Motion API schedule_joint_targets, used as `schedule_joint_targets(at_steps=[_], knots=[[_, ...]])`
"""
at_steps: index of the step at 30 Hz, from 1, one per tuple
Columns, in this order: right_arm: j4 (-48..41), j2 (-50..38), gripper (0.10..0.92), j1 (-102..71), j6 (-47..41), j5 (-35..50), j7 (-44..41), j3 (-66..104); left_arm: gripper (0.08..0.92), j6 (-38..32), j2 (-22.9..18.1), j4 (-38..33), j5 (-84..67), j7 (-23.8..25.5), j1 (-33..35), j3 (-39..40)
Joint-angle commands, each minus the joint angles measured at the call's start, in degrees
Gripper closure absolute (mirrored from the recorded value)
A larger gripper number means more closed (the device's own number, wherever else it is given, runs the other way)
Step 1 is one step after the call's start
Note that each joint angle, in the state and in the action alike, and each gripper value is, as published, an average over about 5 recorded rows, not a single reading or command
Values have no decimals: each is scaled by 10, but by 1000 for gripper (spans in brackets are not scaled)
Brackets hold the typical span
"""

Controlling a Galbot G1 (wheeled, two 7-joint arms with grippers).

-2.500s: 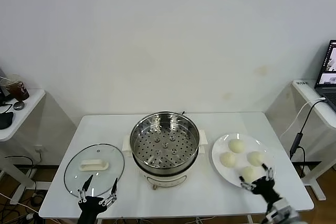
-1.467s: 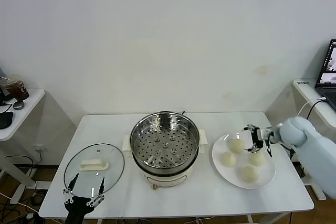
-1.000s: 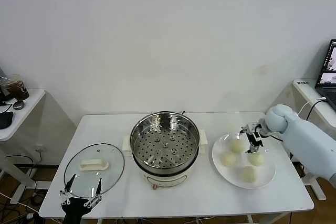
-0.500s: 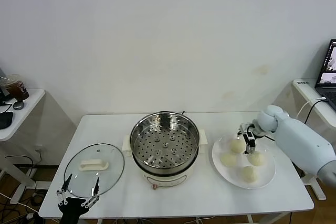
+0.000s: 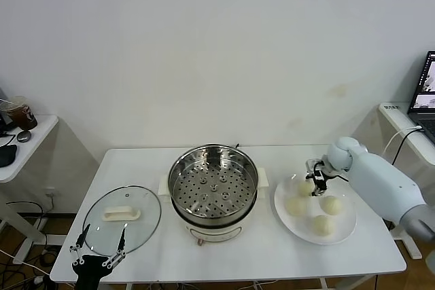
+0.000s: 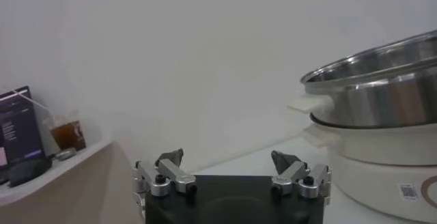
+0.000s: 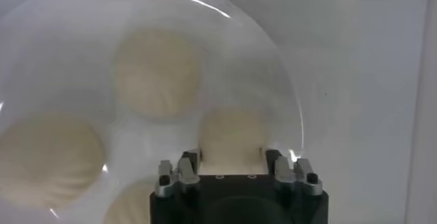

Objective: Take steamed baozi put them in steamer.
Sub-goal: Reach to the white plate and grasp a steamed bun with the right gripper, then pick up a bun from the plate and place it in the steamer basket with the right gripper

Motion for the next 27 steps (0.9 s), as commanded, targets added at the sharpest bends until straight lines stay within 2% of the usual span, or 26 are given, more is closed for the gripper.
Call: schedule_joint_targets(at_steps=[1,9,15,21,27], knots=[[-7,5,580,0,-2,-3,-2,0,177,0,1,0,0,0,0,0],[14,-6,601,14,3,14,-6,-13,177,0,2,-1,-1,0,-3,0],[66,-40,601,76,5,63,-21,-48,177,2,7,-3,-4,1,-6,0],[131,-69,594,218,14,173,-46,-128,177,4,16,-3,-10,3,-15,2],[157,-21,592,392,47,294,-62,-239,177,6,23,-4,-16,4,-24,3]])
